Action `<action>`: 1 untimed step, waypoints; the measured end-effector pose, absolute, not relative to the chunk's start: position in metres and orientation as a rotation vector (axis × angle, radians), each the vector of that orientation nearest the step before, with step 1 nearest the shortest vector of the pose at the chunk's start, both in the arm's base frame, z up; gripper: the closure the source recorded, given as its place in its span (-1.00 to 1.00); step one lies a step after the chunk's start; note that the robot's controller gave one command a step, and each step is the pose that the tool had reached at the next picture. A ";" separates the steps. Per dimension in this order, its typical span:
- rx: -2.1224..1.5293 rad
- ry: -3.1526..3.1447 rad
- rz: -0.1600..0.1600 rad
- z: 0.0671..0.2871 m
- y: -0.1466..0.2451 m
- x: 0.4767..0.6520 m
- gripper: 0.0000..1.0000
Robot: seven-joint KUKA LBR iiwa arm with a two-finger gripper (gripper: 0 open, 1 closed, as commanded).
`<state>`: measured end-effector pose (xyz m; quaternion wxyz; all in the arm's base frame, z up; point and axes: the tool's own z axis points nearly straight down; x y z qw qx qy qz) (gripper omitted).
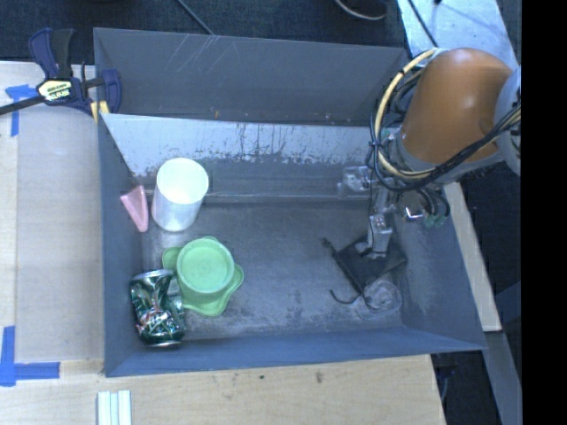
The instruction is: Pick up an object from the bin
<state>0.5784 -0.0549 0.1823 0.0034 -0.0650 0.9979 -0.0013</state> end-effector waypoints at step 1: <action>-0.410 3.110 0.000 0.139 -0.091 0.575 -1.00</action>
Offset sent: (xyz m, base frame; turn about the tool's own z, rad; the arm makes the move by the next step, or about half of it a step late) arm -0.0572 0.0042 -0.0877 -0.1324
